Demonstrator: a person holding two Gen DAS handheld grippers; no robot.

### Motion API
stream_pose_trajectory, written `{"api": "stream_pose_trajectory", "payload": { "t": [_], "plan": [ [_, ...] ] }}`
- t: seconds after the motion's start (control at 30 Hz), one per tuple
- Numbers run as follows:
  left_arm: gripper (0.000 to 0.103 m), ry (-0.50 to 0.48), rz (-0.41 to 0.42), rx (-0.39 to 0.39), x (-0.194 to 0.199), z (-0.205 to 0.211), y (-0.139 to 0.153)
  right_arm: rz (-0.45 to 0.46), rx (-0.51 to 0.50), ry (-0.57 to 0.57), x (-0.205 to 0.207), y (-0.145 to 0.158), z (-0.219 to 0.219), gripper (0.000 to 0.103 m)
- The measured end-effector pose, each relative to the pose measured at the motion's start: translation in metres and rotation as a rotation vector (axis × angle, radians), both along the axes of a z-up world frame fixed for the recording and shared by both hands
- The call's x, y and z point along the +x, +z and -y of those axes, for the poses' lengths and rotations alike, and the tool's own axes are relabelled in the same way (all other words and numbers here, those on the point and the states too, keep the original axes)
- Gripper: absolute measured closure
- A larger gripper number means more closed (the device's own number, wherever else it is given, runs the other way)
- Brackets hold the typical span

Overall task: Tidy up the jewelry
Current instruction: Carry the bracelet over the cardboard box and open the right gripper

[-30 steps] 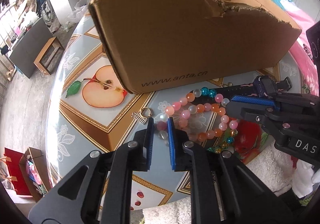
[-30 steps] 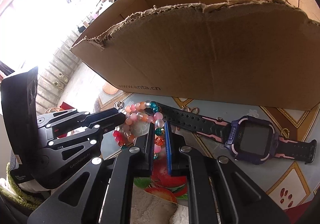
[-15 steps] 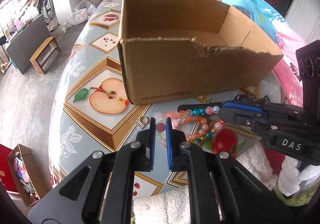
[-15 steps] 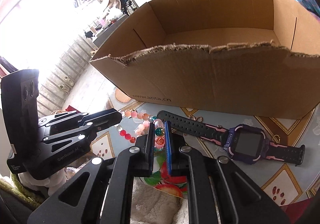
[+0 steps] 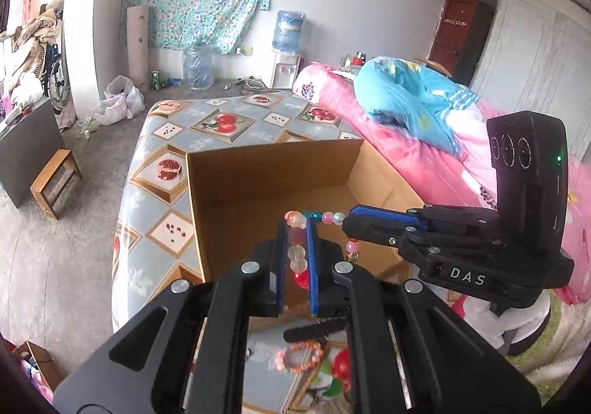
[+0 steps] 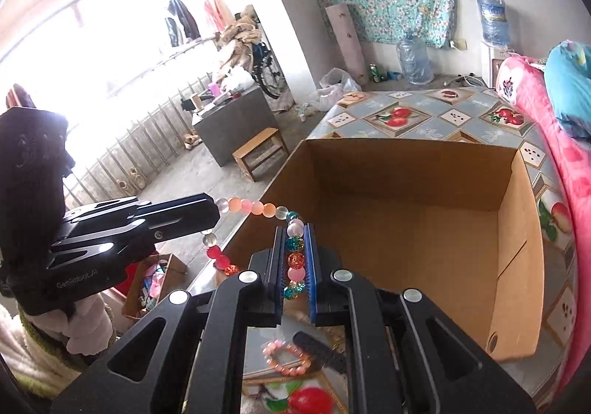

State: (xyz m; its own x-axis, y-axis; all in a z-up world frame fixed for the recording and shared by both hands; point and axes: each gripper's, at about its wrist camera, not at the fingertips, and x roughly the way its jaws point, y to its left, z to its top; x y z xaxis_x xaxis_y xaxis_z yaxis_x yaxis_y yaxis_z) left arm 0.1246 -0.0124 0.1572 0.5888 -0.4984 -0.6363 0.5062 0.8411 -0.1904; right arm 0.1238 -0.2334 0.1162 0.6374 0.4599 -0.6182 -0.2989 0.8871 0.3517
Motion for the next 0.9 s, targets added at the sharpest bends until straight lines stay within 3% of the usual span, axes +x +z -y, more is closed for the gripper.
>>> {"api": "stream_pose_trajectory", "payload": {
  "t": [0.3, 0.47, 0.63, 0.77, 0.9],
  "plan": [
    [0.094, 0.052, -0.182, 0.16, 0.116, 0.047, -0.044, -0.352, -0.062, -0.049, 0.137, -0.065, -0.006, 0.093],
    [0.094, 0.133, -0.277, 0.197, 0.159, 0.049, -0.065, -0.467, -0.076, -0.108, 0.179, -0.092, -0.003, 0.093],
    [0.093, 0.19, -0.255, 0.157, 0.163, 0.042, -0.063, -0.433, -0.024, -0.139, 0.186, -0.087, 0.007, 0.092],
    [0.092, 0.212, -0.209, 0.124, 0.152, 0.032, -0.051, -0.338, -0.02, -0.141, 0.175, -0.063, 0.009, 0.092],
    [0.084, 0.22, -0.122, 0.083, 0.12, 0.015, -0.027, -0.212, -0.002, -0.136, 0.142, -0.028, 0.018, 0.092]
  ]
}}
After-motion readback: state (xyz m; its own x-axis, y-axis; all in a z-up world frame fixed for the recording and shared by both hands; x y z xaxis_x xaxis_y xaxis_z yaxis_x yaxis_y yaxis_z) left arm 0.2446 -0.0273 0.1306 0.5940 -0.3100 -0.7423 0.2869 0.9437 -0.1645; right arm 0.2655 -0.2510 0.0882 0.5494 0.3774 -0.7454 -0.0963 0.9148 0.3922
